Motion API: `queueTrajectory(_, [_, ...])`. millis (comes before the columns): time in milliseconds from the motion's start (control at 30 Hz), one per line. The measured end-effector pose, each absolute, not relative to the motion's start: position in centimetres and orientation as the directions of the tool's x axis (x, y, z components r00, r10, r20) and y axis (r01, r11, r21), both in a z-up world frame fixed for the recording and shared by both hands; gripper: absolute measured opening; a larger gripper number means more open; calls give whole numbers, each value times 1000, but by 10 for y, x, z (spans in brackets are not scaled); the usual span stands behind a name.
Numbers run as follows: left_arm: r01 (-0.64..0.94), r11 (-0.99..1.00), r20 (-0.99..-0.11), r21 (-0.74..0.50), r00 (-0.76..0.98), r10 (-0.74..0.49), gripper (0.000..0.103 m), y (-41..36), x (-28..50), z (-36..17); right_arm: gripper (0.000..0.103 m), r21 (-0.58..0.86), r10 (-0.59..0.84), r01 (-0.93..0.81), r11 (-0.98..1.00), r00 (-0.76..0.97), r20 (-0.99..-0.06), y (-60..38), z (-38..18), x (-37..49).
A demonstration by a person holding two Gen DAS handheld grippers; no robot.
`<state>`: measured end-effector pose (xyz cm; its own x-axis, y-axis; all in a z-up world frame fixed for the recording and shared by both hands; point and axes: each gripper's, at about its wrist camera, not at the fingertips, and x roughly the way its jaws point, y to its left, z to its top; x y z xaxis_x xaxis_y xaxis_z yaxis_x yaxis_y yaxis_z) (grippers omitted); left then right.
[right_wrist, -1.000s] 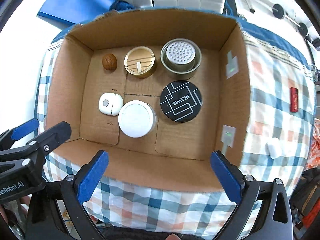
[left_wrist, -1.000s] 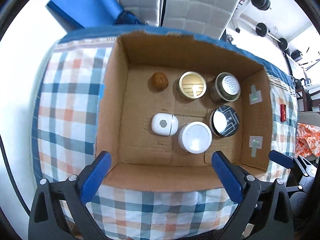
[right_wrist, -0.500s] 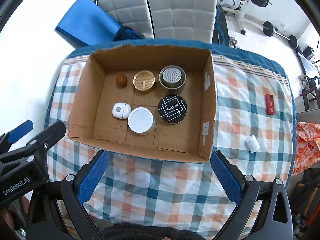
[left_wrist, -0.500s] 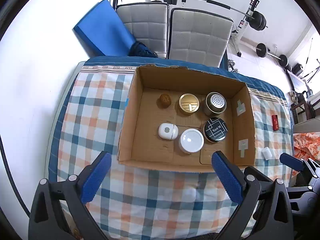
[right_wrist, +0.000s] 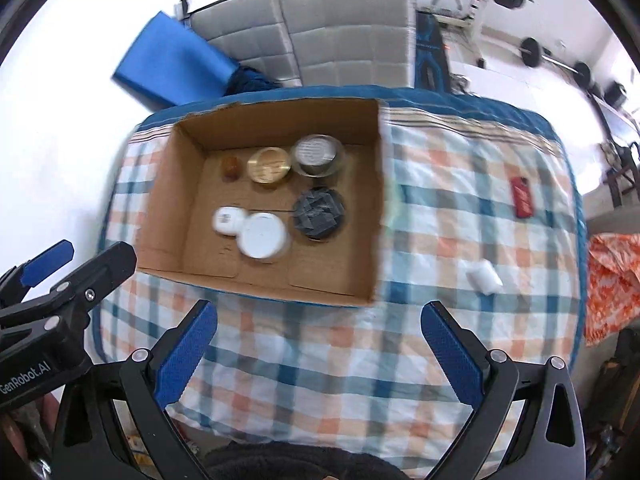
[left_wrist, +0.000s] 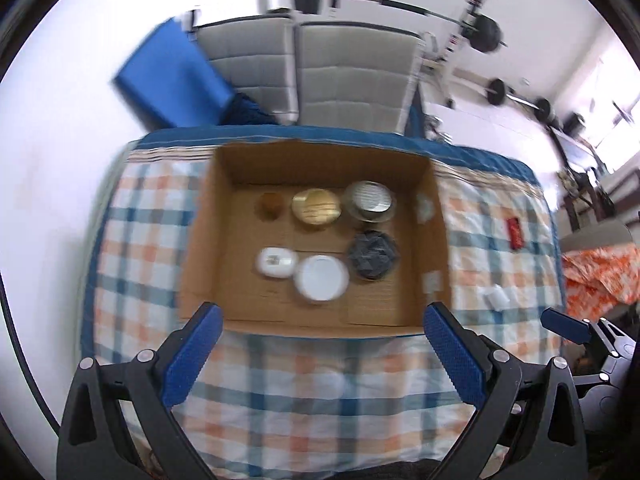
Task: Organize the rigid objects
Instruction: 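Grasp the small white cup with the left tool while the right tool grasps the red box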
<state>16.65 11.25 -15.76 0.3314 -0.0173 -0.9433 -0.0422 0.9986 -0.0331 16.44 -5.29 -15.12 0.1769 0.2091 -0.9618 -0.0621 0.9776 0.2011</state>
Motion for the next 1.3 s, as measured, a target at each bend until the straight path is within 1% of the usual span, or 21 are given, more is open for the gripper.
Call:
queueTrajectory(167, [76, 994, -955, -84, 280, -102, 103, 29, 187, -186, 103, 139, 122, 123, 983, 137, -983, -151, -186, 157])
queueTrajectory(267, [128, 987, -964, -93, 236, -121, 103, -21, 200, -210, 103, 100, 78, 235, 967, 102, -992, -211, -211, 152])
queueTrajectory(400, [171, 977, -978, -125, 143, -150, 103, -77, 214, -248, 103, 74, 53, 352, 933, 68, -996, -282, -242, 147])
queueTrajectory(533, [166, 969, -981, -183, 39, -192, 103, -117, 228, -289, 103, 78, 64, 428, 901, 46, -997, -333, -273, 147])
queueTrajectory(600, [151, 969, -981, -194, -1, -196, 97, -135, 236, -311, 103, 94, 83, 450, 888, 43, -996, -349, -289, 149])
queueTrajectory(667, [136, 971, -980, -196, -38, -193, 83, -146, 242, -329, 103, 102, 99, 462, 881, 32, -995, -361, -304, 152])
queueTrajectory(700, [117, 973, -979, -199, -72, -191, 81, -153, 246, -344, 103, 103, 103, 465, 879, 24, -994, -364, -311, 154])
queueTrajectory(733, [102, 974, -977, -202, -91, -193, 77, -156, 248, -353, 103, 111, 114, 465, 879, 21, -993, -368, -319, 156])
queueTrajectory(800, [66, 977, -972, -202, -132, -193, 73, -163, 254, -374, 103, 109, 118, 459, 882, 9, -993, -372, -329, 159])
queueTrajectory(867, [45, 980, -971, -192, -155, -183, 72, -167, 257, -391, 103, 118, 132, 456, 882, 1, -991, -376, -339, 162])
queueTrajectory(900, [41, 981, -970, -190, -160, -181, 68, -170, 258, -398, 103, 119, 135, 454, 883, -3, -991, -377, -343, 163])
queueTrajectory(933, [42, 983, -971, -181, -167, -172, 57, -171, 258, -404, 103, 124, 141, 452, 884, -4, -990, -379, -346, 164])
queueTrajectory(967, [45, 985, -972, -166, -177, -156, 42, -172, 259, -410, 103, 126, 145, 449, 885, -9, -989, -380, -349, 166])
queueTrajectory(1000, [51, 986, -970, -160, -195, -148, 41, -174, 258, -418, 103, 128, 149, 447, 885, -13, -989, -381, -351, 167])
queueTrajectory(1033, [57, 987, -970, -153, -199, -139, 30, -175, 257, -422, 103, 133, 155, 446, 885, -14, -988, -383, -353, 168])
queueTrajectory(1133, [83, 987, -979, -137, -166, -122, 29, -174, 257, -418, 103, 139, 159, 433, 891, -11, -987, -387, -353, 175])
queueTrajectory(1300, [112, 991, -996, -67, -60, -61, 29, -166, 281, -397, 103, 175, 184, 400, 899, 17, -983, -386, -348, 203])
